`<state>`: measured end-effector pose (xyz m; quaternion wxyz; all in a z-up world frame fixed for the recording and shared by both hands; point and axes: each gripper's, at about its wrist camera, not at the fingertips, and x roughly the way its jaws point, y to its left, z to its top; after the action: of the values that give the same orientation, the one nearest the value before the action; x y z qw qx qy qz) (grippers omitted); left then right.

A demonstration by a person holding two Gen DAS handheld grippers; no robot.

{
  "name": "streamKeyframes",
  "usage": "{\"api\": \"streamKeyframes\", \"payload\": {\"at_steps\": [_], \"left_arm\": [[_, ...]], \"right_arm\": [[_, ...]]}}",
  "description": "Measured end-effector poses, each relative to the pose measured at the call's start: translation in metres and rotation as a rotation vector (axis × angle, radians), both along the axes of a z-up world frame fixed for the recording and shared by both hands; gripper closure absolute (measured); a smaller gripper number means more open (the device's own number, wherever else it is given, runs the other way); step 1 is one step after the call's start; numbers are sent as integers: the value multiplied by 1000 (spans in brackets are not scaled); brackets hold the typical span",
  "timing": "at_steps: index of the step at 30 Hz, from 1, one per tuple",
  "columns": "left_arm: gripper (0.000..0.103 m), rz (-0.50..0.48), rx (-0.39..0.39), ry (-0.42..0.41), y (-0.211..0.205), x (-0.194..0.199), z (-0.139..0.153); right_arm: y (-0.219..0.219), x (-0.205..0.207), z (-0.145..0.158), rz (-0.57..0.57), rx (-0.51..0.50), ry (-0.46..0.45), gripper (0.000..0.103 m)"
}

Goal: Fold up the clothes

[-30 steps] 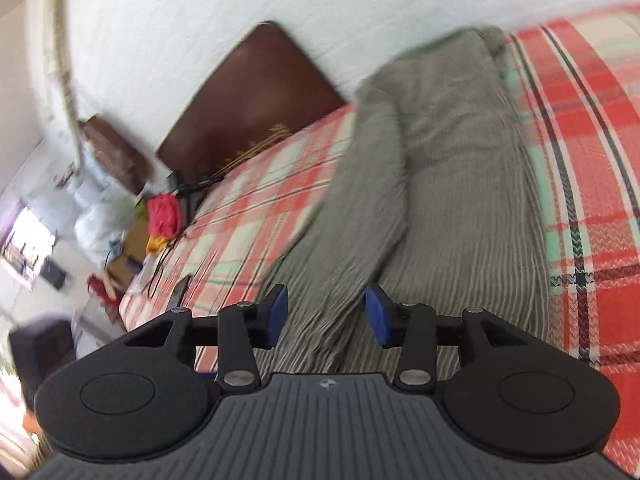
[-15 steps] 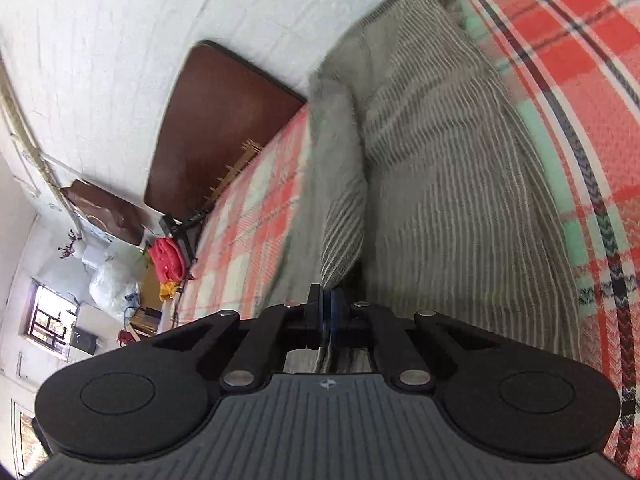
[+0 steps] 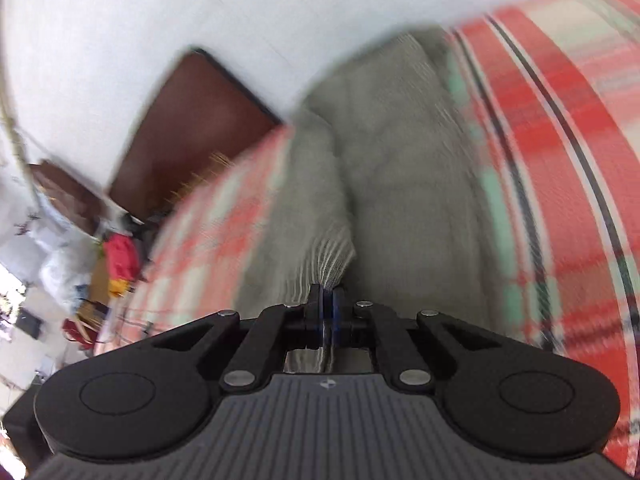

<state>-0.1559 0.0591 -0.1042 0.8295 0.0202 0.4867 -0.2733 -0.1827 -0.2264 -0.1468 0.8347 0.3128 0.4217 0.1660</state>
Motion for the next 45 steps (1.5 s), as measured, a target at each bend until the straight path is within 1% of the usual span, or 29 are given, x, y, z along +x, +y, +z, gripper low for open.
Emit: {"api": "streamKeyframes", "payload": {"at_steps": [1,2,3,5,6,7,8,9,12,14,16,18,20,22,25,26,28,30,31,32,33,34,35,38,41,42,43,44,45], "left_arm": [[54,-4,6,-4,0,-1,0],[46,0,-1,4,3,0,3],[46,3,-8,9,6,1,6],[45,17,-22,-16,13,4,20],[44,32,-31,-48,16,9,29],[43,54,-42,-82,16,17,37],[39,76,-53,-116,17,26,45],[38,98,-64,-150,18,35,53],[38,161,-90,-233,9,77,65],[39,208,-88,-288,-6,111,67],[39,243,-83,-325,-23,147,67],[39,288,-77,-320,-40,184,64],[39,315,-76,-287,-53,216,61],[39,339,-44,-264,-65,246,58],[38,351,55,-274,-83,278,50],[36,354,85,-274,-88,289,48],[35,358,121,-249,-94,307,41],[35,354,137,-224,-98,319,36],[35,350,142,-216,-100,324,34],[37,345,147,-207,-102,329,33],[47,338,145,-199,-103,333,31],[65,325,116,-193,-102,335,29],[99,311,86,-187,-102,337,27],[100,270,-3,-169,-100,343,22],[100,229,-92,-150,-98,349,16],[98,215,-122,-144,-97,351,14],[92,202,-151,-138,-96,353,12],[75,194,-180,-131,-95,355,11],[73,211,-205,-124,-89,356,11]], "right_arm": [[-2,-2,-9,0,10,27,97],[-5,-6,-14,-11,33,29,97],[-9,-13,-13,-23,60,14,95],[-13,-30,-2,-40,67,-63,90],[-14,-39,6,-54,56,-106,78],[-15,-48,13,-57,55,-143,61],[-15,-57,19,-56,58,-175,54],[-15,-63,22,-44,73,-193,51],[-13,-76,22,-13,117,-215,51],[-7,-82,20,3,142,-225,51],[-6,-83,16,13,162,-227,49],[-7,-84,12,22,174,-217,46],[-10,-84,8,22,177,-210,46],[-16,-84,5,10,177,-200,45],[-25,-84,2,-6,195,-187,45],[-26,-83,1,-8,198,-187,45],[-27,-78,2,-4,186,-189,45],[-26,-73,3,2,171,-192,45],[-24,-71,5,11,148,-197,44],[-22,-69,7,20,121,-203,44],[-21,-67,9,28,95,-209,44],[-19,-67,10,33,79,-215,43],[-20,-63,11,31,78,-218,43],[-23,-57,15,34,83,-229,43],[-22,-51,21,37,35,-252,43],[-21,-48,22,35,23,-255,43],[-21,-46,24,35,22,-252,42],[-20,-45,25,38,24,-251,42],[-19,-43,26,40,26,-250,42]]}}
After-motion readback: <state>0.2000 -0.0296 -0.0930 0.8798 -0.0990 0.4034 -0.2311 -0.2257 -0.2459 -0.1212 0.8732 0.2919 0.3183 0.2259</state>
